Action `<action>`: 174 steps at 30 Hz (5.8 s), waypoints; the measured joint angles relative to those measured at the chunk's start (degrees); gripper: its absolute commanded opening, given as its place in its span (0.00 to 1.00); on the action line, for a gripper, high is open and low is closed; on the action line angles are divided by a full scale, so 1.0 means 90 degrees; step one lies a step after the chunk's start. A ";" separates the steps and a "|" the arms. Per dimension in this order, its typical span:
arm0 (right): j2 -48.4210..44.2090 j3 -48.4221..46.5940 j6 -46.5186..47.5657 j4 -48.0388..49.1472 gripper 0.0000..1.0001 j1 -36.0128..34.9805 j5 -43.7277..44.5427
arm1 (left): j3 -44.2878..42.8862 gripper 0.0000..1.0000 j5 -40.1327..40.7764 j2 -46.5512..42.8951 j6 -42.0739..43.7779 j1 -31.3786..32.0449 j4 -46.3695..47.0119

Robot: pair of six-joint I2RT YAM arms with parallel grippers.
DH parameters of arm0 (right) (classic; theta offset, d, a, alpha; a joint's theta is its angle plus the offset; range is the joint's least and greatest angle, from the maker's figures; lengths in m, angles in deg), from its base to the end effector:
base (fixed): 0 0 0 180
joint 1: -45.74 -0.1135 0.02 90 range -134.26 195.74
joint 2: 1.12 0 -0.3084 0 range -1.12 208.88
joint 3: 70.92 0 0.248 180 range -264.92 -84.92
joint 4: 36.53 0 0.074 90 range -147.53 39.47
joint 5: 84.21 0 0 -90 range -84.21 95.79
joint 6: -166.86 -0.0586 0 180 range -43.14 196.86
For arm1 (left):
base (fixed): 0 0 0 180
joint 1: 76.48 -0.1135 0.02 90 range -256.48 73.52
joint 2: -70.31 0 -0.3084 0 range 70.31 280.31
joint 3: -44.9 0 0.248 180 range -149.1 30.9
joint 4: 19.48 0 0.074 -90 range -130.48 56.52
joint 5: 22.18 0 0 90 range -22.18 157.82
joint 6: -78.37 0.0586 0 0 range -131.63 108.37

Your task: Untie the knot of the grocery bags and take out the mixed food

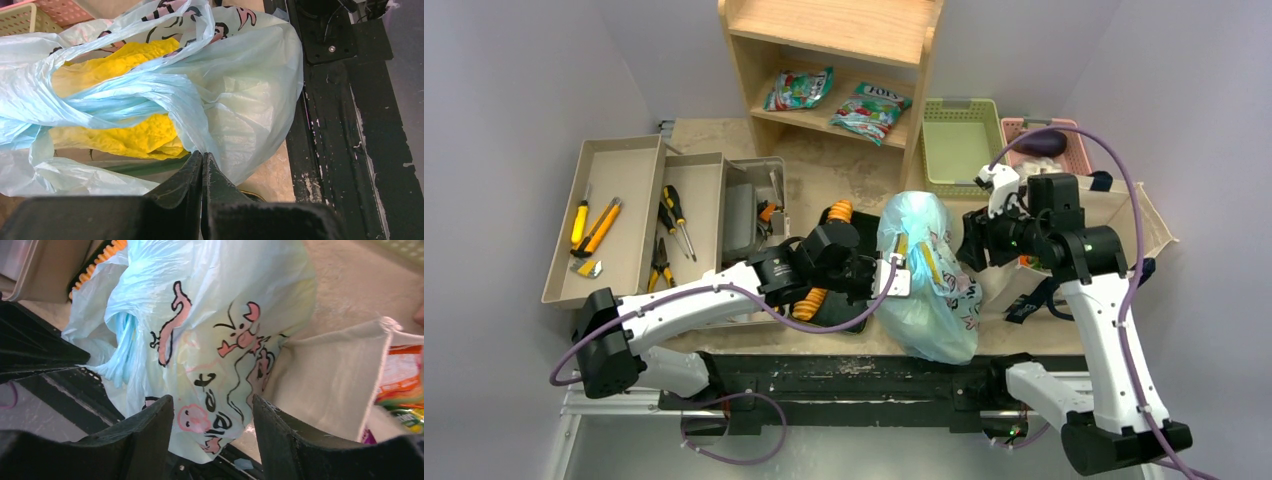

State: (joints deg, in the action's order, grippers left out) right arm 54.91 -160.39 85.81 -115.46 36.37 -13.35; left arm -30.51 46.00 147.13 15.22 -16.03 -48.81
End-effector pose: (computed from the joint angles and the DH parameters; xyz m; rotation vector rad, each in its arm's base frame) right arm 0.1402 0.0426 0.4137 -0.5315 2.2828 0.3977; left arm 0.1329 -0.2787 0.3420 1.6485 1.3879 -0.7474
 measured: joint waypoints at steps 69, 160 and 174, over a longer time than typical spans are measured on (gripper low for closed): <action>0.0952 -0.0974 0.4192 0.0265 0.58 -0.0782 -0.1324 | -0.0792 0.73 -0.1076 -0.1333 -0.3257 -0.1056 -0.0542; 0.1399 -0.0775 0.1855 0.2261 0.00 0.0729 0.0916 | -0.0801 0.00 -0.2414 -0.0663 0.0823 -0.0248 -0.3024; 0.1426 -0.1460 0.1819 0.2050 0.64 0.0743 0.0459 | -0.1120 1.00 -0.1729 -0.0661 0.0342 0.0061 -0.2708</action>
State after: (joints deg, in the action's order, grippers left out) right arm 67.74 -173.52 102.18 -97.01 43.06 -9.22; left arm -40.58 30.44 141.18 18.30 -15.49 -73.18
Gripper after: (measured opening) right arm 0.519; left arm 0.829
